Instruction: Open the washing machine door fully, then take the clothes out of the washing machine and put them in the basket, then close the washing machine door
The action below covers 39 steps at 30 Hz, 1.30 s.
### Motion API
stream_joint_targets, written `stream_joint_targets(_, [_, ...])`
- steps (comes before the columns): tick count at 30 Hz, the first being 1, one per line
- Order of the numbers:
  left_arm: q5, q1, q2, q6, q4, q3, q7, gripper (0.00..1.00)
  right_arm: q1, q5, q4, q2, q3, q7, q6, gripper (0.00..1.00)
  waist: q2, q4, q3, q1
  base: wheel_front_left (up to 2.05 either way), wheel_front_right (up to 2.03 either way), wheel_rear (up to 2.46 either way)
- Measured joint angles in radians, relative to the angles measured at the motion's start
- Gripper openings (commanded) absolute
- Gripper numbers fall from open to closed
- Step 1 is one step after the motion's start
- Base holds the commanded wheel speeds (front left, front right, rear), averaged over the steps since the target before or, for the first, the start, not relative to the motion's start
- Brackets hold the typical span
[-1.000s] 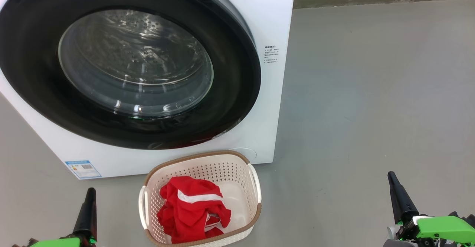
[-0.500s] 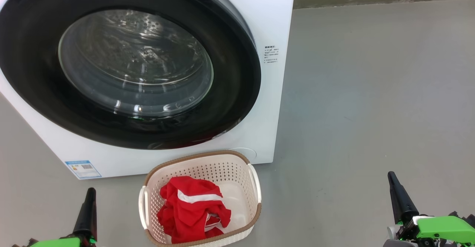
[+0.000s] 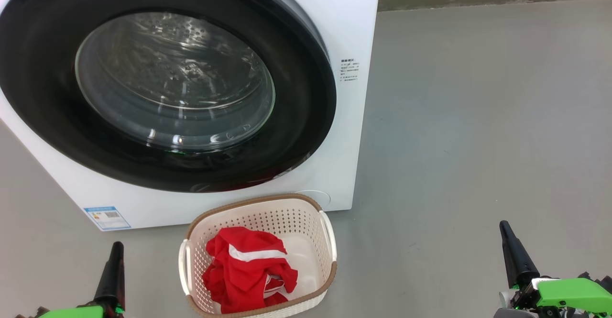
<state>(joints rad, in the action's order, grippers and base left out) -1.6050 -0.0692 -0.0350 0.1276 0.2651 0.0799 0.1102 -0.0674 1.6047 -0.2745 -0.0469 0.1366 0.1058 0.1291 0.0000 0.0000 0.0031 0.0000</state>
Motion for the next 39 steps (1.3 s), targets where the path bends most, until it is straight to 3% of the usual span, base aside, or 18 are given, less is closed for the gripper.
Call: stream_joint_targets(39, [0.0, 0.0, 0.0, 0.0, 0.0, 0.0, 0.0, 0.0, 0.0, 0.0, 0.0, 0.0, 0.0, 0.0, 0.0, 0.0, 0.0, 0.0, 0.0, 0.0, 0.0, 0.0, 0.0])
